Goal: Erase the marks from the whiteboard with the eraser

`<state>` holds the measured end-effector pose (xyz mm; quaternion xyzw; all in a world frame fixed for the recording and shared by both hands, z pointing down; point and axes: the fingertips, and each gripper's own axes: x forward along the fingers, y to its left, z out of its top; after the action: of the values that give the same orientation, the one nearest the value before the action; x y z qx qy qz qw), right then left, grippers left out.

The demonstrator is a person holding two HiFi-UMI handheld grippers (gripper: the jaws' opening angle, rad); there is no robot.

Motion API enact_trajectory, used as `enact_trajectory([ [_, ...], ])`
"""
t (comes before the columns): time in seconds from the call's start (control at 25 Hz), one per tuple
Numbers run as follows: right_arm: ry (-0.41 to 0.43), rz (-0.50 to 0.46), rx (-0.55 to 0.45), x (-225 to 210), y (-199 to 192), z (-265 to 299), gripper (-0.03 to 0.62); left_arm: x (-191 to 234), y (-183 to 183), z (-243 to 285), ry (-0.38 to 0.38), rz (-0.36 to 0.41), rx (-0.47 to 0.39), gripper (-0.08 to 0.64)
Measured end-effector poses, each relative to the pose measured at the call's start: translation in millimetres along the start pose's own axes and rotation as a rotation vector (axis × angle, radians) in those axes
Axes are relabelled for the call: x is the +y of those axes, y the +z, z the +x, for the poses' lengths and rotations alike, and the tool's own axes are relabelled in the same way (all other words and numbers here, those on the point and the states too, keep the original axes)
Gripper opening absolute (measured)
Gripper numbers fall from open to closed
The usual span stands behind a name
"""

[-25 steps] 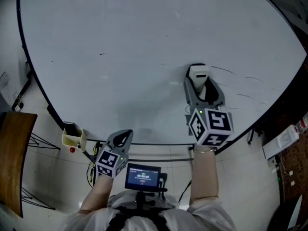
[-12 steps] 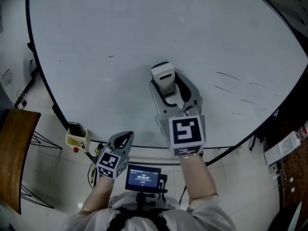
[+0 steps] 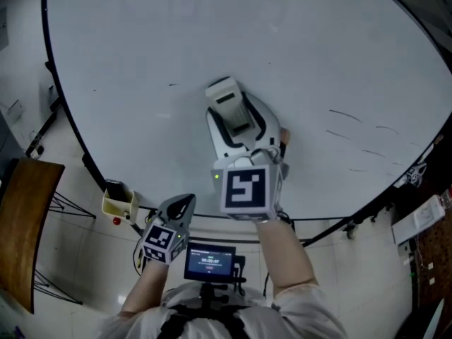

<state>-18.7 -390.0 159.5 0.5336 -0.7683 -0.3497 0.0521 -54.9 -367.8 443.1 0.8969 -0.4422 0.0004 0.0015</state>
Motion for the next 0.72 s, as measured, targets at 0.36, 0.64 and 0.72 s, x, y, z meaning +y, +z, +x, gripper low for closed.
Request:
enact_trajectory([
  [0.36, -0.038, 0.220, -0.002, -52.6, -26.2, -28.4, 0.268, -18.5, -3.2, 15.7, -0.048, -0.007, 0.008, 0.005],
  [0.64, -0.128, 0.342, 0.060, -111.4, -65.8, -64.9, 0.268, -28.3, -4.0, 21.2, -0.064, 0.002, 0.013, 0.005],
  [0.72, -0.164, 0.363, 0.071, -125.5, -76.3, -74.6, 0.268, -28.6, -4.1, 19.7, -0.060, 0.003, 0.013, 0.005],
])
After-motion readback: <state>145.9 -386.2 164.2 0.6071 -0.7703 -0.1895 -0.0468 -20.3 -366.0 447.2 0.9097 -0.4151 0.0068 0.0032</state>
